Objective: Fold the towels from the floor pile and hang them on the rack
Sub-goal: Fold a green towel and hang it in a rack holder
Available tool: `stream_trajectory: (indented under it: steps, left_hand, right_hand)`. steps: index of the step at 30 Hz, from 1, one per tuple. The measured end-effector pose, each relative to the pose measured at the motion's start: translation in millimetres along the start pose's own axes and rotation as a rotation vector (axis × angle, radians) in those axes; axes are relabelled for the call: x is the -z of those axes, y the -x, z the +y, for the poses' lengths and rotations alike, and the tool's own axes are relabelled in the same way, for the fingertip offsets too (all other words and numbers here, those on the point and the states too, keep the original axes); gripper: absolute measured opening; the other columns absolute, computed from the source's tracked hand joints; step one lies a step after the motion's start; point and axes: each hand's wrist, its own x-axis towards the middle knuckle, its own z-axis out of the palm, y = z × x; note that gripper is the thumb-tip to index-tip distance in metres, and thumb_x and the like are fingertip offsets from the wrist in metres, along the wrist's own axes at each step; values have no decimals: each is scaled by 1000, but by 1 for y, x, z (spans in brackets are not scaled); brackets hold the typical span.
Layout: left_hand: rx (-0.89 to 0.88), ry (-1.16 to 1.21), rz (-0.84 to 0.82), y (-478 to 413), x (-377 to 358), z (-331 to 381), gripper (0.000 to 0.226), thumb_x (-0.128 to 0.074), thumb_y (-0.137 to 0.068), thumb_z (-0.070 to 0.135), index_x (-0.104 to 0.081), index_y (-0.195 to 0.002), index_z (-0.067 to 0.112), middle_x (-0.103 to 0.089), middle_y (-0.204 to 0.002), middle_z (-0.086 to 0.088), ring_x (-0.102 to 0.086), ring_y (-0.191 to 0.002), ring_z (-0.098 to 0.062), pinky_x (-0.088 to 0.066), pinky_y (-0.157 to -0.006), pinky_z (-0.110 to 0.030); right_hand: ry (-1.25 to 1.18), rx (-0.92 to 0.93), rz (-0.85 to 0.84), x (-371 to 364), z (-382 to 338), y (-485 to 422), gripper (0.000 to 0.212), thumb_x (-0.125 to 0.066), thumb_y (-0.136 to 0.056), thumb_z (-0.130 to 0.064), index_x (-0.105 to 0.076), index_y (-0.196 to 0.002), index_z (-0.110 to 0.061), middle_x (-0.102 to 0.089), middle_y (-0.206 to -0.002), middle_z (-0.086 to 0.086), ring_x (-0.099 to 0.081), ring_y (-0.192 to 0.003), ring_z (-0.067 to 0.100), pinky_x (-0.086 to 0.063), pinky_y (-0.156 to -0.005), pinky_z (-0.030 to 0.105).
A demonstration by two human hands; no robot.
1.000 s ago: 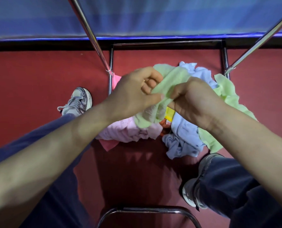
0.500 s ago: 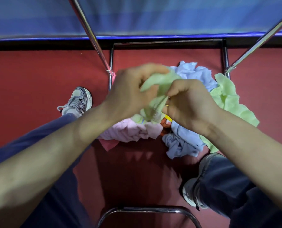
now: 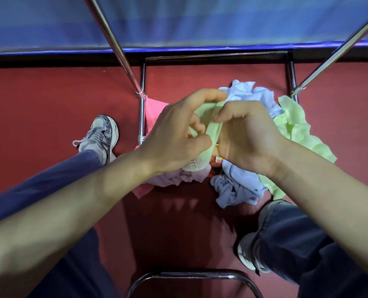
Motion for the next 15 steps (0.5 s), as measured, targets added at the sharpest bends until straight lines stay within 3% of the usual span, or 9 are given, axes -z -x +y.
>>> stream_trajectory:
  steps: [2,4,6,8,10,12,15]
  left_hand:
    - [20,42,-49,-2,3,-1,72,-55,-65,3,-54,-136,14,-65,-129,5,-69,-79,-13,-45,-62,-17]
    - [-6,41,-112,-2,3,-1,71,-54,-63,0,-56,-134,9,-67,-128,-2,-68,-102,-3,-46,-73,-13]
    - [-31,70,-170,0,2,0,71,-53,-61,-2,-57,-132,4,-67,-128,-5,-63,-113,0,-47,-82,-14]
    - [-30,92,-202,2,0,2,74,-52,-61,-4,-54,-134,3,-65,-131,-5,-60,-120,0,-42,-77,-6]
    - [-42,78,-173,4,0,4,76,-53,-62,-1,-52,-138,7,-63,-134,-2,-58,-127,-7,-44,-79,-10]
    - [-29,101,-111,5,1,6,74,-56,-65,1,-52,-138,11,-60,-135,1,-66,-113,-13,-51,-74,-22]
    - [-10,170,-21,4,1,8,60,-61,-75,10,-54,-135,16,-58,-134,5,-74,-78,-28,-56,-60,-43]
  right_hand:
    - [101,-39,-12,-4,7,1,36,-32,-79,6,-61,-98,-4,-65,-86,9,-65,-78,20,-49,-71,34]
    - [208,-80,24,-5,15,0,40,-33,-80,9,-64,-100,-5,-68,-91,8,-67,-87,20,-49,-75,35]
    - [315,-83,68,-5,21,-1,40,-34,-80,12,-67,-93,-7,-69,-90,8,-67,-89,21,-50,-71,33]
    - [355,-69,111,-7,22,-1,42,-37,-79,14,-69,-75,-11,-68,-78,6,-67,-76,18,-50,-61,30]
    - [331,-79,163,-6,22,-2,39,-40,-76,15,-67,-61,-10,-65,-72,10,-65,-67,20,-49,-55,29]
    - [258,-67,221,-5,20,-6,20,-46,-69,13,-61,-76,2,-60,-83,18,-62,-74,30,-50,-60,34]
    - [69,-24,293,-7,14,-11,52,-49,-54,6,-57,-105,4,-49,-98,24,-49,-87,41,-49,-72,40]
